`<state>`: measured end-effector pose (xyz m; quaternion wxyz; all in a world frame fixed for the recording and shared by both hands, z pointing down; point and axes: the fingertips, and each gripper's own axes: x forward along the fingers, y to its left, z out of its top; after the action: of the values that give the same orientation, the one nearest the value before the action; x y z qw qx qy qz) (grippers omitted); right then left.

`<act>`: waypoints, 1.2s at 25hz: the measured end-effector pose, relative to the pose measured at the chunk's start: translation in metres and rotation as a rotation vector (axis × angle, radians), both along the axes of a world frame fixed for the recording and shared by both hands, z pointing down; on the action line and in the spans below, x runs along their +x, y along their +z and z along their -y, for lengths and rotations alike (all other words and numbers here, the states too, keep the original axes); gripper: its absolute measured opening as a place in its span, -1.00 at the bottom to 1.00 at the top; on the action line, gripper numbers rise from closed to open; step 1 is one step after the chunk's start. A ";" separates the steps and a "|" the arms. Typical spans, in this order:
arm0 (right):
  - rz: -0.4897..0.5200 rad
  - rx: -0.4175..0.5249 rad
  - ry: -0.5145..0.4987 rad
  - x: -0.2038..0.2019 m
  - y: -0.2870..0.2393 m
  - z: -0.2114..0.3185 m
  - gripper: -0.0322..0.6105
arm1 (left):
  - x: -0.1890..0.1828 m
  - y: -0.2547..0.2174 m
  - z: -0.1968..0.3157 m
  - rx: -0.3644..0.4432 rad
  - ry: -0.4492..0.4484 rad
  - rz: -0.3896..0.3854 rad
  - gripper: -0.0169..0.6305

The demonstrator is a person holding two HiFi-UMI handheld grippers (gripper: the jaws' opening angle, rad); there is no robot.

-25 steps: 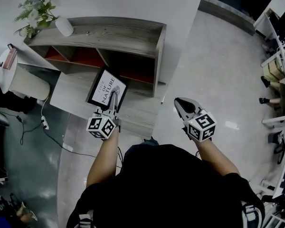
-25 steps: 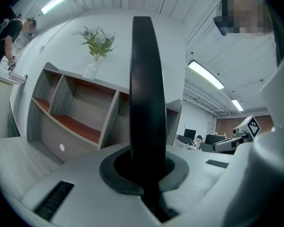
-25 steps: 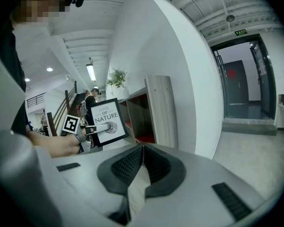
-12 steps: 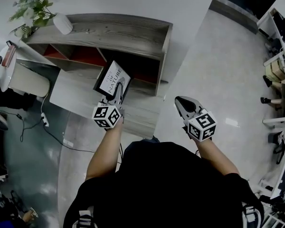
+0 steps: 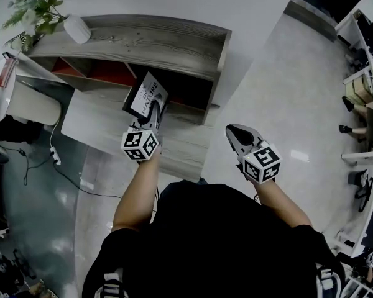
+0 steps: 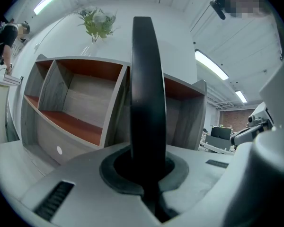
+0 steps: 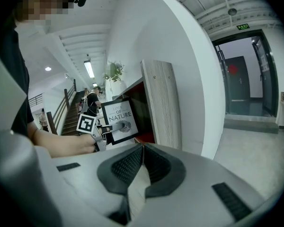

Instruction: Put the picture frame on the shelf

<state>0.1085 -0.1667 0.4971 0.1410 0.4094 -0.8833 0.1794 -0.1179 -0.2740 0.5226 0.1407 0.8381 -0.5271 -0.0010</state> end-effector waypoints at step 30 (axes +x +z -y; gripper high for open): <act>-0.011 -0.051 -0.035 -0.020 0.029 0.035 -0.85 | -0.005 0.039 0.057 -0.018 -0.058 0.044 -0.86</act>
<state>0.0887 -0.2016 0.5264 0.1595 0.3910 -0.8848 0.1973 -0.1227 -0.3311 0.5615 0.1365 0.8210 -0.5541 0.0182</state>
